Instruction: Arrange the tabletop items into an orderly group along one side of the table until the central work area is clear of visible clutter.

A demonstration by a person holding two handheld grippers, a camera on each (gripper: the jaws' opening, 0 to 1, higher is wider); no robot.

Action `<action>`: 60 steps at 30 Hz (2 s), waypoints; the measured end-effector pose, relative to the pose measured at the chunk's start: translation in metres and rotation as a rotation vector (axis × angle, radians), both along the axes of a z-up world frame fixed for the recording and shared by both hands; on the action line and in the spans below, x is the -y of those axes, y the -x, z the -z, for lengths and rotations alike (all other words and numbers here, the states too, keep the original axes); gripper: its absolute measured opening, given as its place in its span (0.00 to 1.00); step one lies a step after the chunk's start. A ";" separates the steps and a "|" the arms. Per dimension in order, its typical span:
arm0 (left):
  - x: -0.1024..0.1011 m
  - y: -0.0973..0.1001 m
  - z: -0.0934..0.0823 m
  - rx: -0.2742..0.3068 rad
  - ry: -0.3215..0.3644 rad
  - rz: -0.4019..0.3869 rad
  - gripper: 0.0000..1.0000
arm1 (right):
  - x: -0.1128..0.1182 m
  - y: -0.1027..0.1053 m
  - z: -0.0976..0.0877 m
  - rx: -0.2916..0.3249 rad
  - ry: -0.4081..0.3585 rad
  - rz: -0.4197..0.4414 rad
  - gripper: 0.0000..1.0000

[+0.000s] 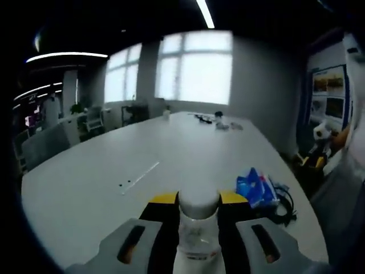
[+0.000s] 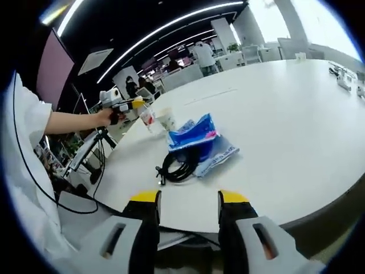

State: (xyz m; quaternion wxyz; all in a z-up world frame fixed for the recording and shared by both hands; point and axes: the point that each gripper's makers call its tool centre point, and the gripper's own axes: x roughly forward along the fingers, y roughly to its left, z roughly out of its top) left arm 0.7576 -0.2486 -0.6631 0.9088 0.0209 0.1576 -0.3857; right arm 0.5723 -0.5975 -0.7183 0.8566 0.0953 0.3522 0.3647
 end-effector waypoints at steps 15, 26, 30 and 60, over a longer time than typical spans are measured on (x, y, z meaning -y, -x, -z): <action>0.005 0.008 0.001 0.053 0.031 0.027 0.22 | -0.007 -0.001 0.005 -0.007 0.021 -0.038 0.36; 0.002 0.008 -0.008 0.052 0.116 -0.051 0.30 | -0.014 -0.001 0.007 -0.007 0.032 -0.076 0.36; -0.003 0.008 -0.006 0.035 0.146 -0.112 0.61 | -0.016 -0.002 0.005 -0.003 0.030 -0.084 0.36; 0.016 0.086 -0.014 -0.055 0.216 -0.343 0.93 | -0.019 -0.009 -0.013 0.060 -0.017 -0.092 0.36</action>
